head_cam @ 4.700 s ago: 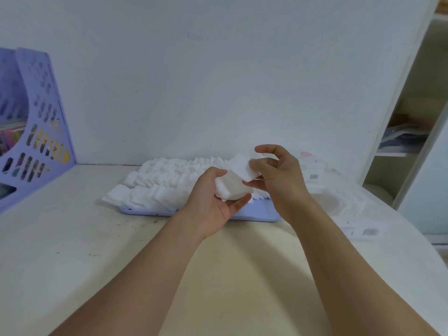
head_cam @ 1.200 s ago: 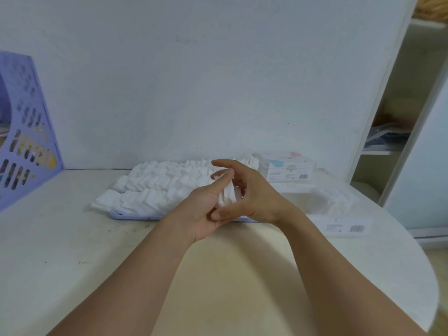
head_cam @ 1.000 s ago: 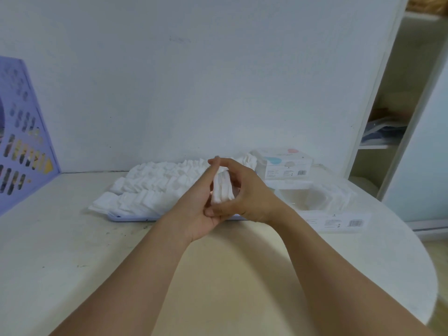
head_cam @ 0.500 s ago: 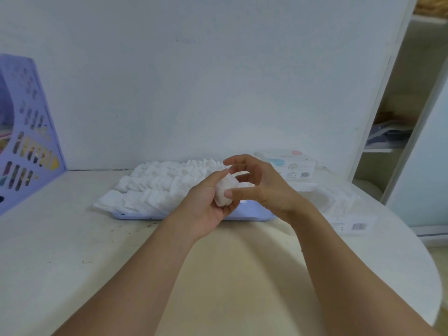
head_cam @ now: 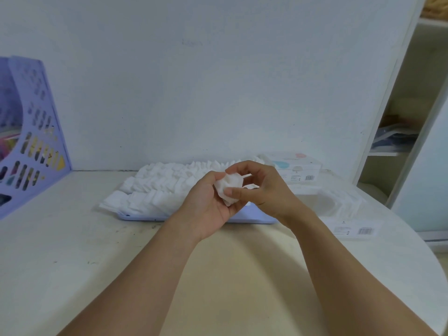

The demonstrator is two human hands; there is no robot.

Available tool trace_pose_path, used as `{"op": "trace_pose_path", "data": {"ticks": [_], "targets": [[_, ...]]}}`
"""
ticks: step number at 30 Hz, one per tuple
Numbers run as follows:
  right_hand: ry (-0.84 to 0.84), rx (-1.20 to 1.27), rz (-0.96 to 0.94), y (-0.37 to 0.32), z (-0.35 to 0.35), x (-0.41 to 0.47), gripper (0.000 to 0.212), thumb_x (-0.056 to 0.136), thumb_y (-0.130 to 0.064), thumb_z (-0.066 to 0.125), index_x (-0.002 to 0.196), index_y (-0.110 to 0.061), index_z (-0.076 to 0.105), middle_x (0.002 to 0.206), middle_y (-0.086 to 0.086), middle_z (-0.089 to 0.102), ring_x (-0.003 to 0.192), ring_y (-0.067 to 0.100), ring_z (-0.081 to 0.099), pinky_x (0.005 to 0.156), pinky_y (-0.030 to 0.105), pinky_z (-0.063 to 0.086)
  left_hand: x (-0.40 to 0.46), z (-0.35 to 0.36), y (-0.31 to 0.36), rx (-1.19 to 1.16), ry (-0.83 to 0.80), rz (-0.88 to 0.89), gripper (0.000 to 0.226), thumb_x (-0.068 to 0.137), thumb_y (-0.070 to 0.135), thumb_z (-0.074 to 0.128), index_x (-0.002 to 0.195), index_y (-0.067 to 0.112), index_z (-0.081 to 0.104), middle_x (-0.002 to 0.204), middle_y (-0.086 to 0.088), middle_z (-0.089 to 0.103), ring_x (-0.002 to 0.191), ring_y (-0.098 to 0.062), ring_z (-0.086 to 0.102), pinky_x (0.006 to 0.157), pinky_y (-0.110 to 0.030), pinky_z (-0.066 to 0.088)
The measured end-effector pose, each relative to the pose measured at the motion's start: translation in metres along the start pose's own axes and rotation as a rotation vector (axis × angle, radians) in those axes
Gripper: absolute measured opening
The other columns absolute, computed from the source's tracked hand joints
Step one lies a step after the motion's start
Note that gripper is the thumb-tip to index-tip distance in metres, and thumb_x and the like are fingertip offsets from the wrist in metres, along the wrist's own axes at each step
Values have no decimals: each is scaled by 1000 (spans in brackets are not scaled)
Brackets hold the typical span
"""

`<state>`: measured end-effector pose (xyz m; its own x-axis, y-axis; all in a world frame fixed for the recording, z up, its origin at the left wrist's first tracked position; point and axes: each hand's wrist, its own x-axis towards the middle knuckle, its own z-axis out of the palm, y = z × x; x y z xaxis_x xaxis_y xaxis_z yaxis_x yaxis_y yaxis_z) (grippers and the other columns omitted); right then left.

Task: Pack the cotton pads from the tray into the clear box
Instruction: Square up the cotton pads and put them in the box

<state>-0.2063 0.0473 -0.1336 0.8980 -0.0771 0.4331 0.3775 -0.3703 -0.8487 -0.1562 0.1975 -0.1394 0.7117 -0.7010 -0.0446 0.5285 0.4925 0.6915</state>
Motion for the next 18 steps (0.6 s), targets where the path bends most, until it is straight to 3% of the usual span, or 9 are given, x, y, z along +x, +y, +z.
{"op": "trace_pose_path", "data": {"ticks": [5, 9, 11, 14, 16, 18], "targets": [[63, 21, 11, 2, -2, 2, 24, 86, -3, 76, 105, -18, 73, 103, -4, 72, 83, 20, 66, 71, 27, 56, -2, 2, 1, -79, -14, 1, 38, 96, 13, 48, 131, -3, 55, 121, -27, 68, 103, -36, 71, 87, -43, 60], [104, 9, 33, 2, 2, 1, 42, 85, -4, 75, 120, -25, 65, 103, 11, 68, 81, 22, 70, 68, 25, 58, 0, 4, -2, 43, 11, 64, 35, 102, 13, 50, 133, -3, 52, 122, -23, 69, 108, -31, 71, 85, -38, 61], [123, -127, 1, 5, 8, 0, 50, 82, -13, 78, 125, -31, 60, 98, 7, 66, 79, 15, 67, 65, 20, 55, 0, 6, -5, 186, 39, 110, 39, 104, 19, 52, 138, 1, 46, 123, -19, 70, 110, -28, 71, 85, -36, 61], [189, -246, -91, 9, 19, -1, 43, 86, -14, 73, 125, -25, 60, 91, -6, 67, 75, 0, 65, 61, 11, 49, 0, 7, -9, 267, 70, 137, 44, 103, 30, 56, 139, 6, 48, 122, -13, 72, 110, -24, 71, 83, -34, 61], [233, -232, -99, 10, 20, 0, 44, 86, -10, 70, 125, -27, 59, 91, -4, 69, 77, 4, 67, 62, 16, 52, 0, 8, -9, 210, 87, 128, 48, 102, 38, 55, 138, 7, 51, 122, -13, 72, 109, -24, 71, 81, -34, 61], [263, -259, -87, 9, 19, -1, 50, 85, -10, 69, 125, -35, 56, 87, 0, 69, 75, 12, 68, 66, 31, 58, -1, 10, -7, 122, 85, 88, 53, 100, 50, 52, 134, 9, 56, 119, -13, 73, 106, -22, 73, 79, -34, 61]]}}
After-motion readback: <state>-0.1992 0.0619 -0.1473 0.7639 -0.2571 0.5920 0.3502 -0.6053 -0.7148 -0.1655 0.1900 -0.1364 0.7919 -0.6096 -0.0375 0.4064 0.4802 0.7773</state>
